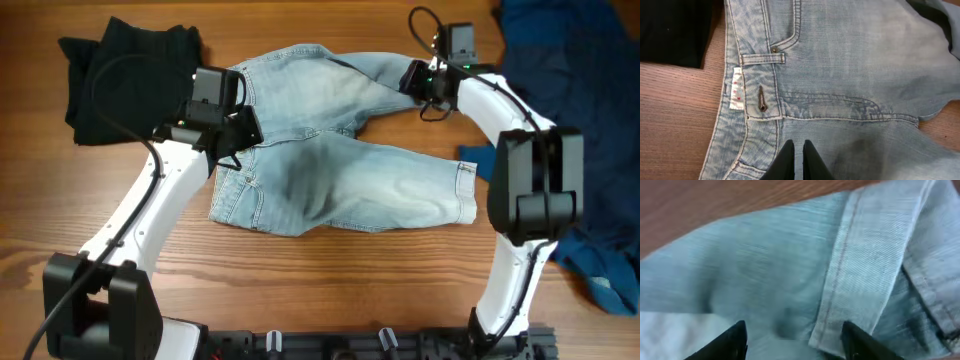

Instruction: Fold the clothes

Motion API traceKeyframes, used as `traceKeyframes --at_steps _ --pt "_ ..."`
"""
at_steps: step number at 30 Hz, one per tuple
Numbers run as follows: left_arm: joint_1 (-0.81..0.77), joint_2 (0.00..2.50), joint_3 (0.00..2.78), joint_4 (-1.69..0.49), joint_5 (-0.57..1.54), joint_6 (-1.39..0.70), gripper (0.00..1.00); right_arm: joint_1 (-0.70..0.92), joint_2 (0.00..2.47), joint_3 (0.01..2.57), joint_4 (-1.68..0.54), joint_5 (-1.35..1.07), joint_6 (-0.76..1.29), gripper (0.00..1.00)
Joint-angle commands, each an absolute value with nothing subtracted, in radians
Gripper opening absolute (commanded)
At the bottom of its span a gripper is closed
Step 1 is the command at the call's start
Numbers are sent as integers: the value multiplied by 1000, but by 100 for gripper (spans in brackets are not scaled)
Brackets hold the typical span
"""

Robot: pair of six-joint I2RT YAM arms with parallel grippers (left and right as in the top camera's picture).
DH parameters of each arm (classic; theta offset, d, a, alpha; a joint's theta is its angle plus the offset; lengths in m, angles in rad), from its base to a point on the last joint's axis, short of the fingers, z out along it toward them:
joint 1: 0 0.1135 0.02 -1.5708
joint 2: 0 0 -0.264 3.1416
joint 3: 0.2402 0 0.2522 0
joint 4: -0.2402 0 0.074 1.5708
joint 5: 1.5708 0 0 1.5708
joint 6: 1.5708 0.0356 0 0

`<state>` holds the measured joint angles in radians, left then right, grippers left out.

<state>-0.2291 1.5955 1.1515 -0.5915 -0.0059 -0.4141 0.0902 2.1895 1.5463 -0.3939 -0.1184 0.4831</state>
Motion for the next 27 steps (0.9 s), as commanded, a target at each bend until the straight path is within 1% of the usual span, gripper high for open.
traceKeyframes --at_steps 1,3,4,10,17,19,20,21,23,24,25,27 --pt "-233 1604 1165 -588 -20 -423 8 83 2209 1545 -393 -22 500 66" --pt "-234 1604 1165 -587 -20 -423 8 75 2209 1544 -393 -14 500 72" --pt "-234 1604 1165 -587 -20 -423 8 71 2209 1544 -393 -14 500 73" --pt "-234 1604 1165 -585 -20 -423 8 64 2210 1544 -393 7 499 75" --pt "-234 1604 1165 -584 -20 -423 8 82 2268 1544 -354 -38 500 61" --pt "-233 1604 1165 -584 -20 -423 8 83 2276 1544 -331 -38 498 49" --pt "-233 1604 1165 -584 -20 -423 9 83 2276 1544 -324 -38 498 39" --pt "-233 1604 1165 -584 -21 -423 9 83 2276 1545 -313 -38 497 31" --pt "-233 1604 1165 -583 -22 -423 9 83 2274 1545 -298 -43 498 18" --pt "-234 1604 1165 -583 -28 -423 9 83 2272 1545 -299 -47 499 7" --pt "-233 1604 1165 -583 -28 -423 9 83 2269 1545 -300 -53 498 4" --pt "-233 1604 1165 -583 -28 -423 9 83 2250 1545 -299 -53 498 4"
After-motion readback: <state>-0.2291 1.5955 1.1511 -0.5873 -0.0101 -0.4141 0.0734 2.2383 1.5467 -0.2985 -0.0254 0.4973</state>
